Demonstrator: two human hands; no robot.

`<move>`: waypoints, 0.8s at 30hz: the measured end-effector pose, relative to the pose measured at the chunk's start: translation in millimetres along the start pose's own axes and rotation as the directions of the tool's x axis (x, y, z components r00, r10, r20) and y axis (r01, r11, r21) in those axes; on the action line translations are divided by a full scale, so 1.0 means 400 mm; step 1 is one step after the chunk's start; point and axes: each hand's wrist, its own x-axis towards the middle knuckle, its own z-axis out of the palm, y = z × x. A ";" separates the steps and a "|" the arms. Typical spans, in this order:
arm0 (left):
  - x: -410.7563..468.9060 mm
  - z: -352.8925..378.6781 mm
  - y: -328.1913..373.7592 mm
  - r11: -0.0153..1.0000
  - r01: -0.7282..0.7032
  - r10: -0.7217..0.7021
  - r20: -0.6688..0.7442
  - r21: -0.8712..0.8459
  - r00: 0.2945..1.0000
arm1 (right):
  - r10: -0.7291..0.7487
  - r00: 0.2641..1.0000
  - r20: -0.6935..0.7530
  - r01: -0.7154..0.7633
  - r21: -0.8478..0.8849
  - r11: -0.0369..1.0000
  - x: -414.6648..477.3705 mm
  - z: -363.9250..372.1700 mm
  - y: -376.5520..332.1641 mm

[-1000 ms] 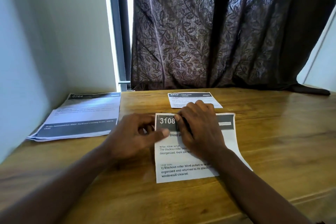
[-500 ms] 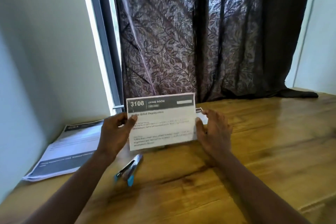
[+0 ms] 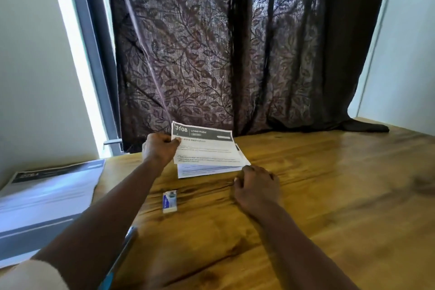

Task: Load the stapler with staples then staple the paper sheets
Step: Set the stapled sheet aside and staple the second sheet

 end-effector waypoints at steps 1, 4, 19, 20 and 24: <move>0.006 0.013 -0.010 0.999 -0.003 0.002 0.014 0.052 1.000 | -0.001 1.000 0.002 0.001 -0.006 1.000 0.001 0.001 0.000; 0.014 0.035 -0.037 0.969 -0.028 0.019 0.042 0.247 0.999 | -0.008 1.000 0.013 0.008 -0.003 1.000 0.001 0.001 0.001; 0.003 0.059 -0.059 0.764 -0.235 0.148 0.192 0.601 0.970 | -0.006 1.000 0.026 0.006 0.020 1.000 0.001 -0.002 -0.004; 0.003 0.059 -0.060 0.759 -0.241 0.150 0.198 0.605 0.969 | -0.005 1.000 0.026 0.005 0.022 1.000 0.000 -0.002 -0.003; 0.004 0.062 -0.061 0.747 -0.254 0.153 0.214 0.614 0.965 | -0.007 1.000 0.024 0.006 0.029 1.000 -0.001 -0.001 -0.002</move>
